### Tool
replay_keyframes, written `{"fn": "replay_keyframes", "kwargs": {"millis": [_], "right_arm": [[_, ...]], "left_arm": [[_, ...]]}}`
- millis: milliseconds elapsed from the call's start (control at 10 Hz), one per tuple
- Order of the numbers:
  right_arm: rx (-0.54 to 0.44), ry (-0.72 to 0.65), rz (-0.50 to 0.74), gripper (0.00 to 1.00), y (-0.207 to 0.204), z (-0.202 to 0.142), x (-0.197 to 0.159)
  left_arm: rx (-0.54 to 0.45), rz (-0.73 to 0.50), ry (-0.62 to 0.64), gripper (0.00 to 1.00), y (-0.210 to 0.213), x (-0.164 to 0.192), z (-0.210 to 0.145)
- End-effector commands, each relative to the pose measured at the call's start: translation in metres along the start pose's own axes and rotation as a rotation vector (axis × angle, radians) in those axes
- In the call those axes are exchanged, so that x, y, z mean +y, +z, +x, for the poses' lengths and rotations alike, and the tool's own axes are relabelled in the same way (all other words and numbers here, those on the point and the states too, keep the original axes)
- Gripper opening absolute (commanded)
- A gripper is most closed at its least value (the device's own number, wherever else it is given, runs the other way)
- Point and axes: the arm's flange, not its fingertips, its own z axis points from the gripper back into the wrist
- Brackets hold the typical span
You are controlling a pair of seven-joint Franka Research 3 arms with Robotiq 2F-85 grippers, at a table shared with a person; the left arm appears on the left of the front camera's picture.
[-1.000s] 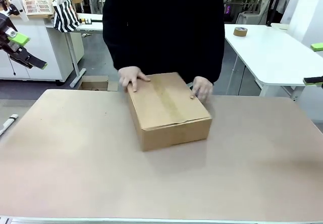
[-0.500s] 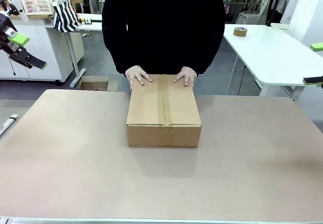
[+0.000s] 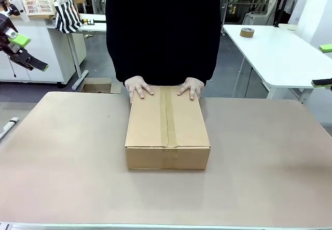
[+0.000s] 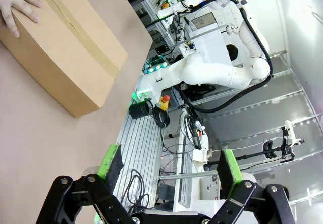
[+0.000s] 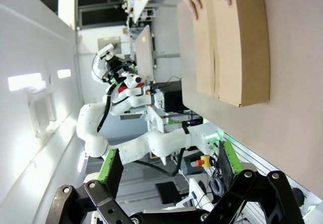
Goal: Pack the gift set into the box.
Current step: Press and hold the closed box until the human finishes sealing it.
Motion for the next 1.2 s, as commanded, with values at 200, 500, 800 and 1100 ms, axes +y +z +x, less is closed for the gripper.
{"fn": "replay_keyframes", "kwargs": {"millis": [200, 500, 800, 1100], "right_arm": [[-0.019, 0.02, 0.02, 1.0, -0.0041, -0.0009, -0.001], [-0.019, 0.02, 0.02, 1.0, -0.0041, -0.0009, -0.001], [-0.019, 0.02, 0.02, 1.0, -0.0041, -0.0009, -0.001], [-0.019, 0.02, 0.02, 1.0, -0.0041, -0.0009, -0.001]], "left_arm": [[0.0, 0.008, -0.002, 1.0, -0.0012, -0.0014, -0.0021], [0.0, 0.008, -0.002, 1.0, -0.0012, -0.0014, -0.0021], [0.0, 0.008, -0.002, 1.0, -0.0012, -0.0014, -0.0021], [0.0, 0.008, -0.002, 1.0, -0.0012, -0.0014, -0.0021]]}}
